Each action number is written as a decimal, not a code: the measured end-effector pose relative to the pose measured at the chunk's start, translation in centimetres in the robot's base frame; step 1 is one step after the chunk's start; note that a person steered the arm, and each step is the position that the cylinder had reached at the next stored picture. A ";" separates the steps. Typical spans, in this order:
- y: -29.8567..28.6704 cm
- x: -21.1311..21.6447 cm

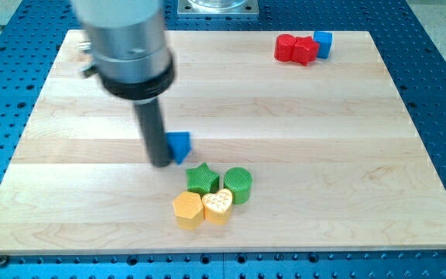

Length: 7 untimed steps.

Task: Slide the triangle below the red blocks

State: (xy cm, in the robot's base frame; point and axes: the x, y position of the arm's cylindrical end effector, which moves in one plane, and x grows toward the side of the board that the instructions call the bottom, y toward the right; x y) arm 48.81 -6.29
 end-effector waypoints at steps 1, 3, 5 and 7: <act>9.2 -2.6; 11.4 -11.9; 15.7 -8.6; 19.4 -15.8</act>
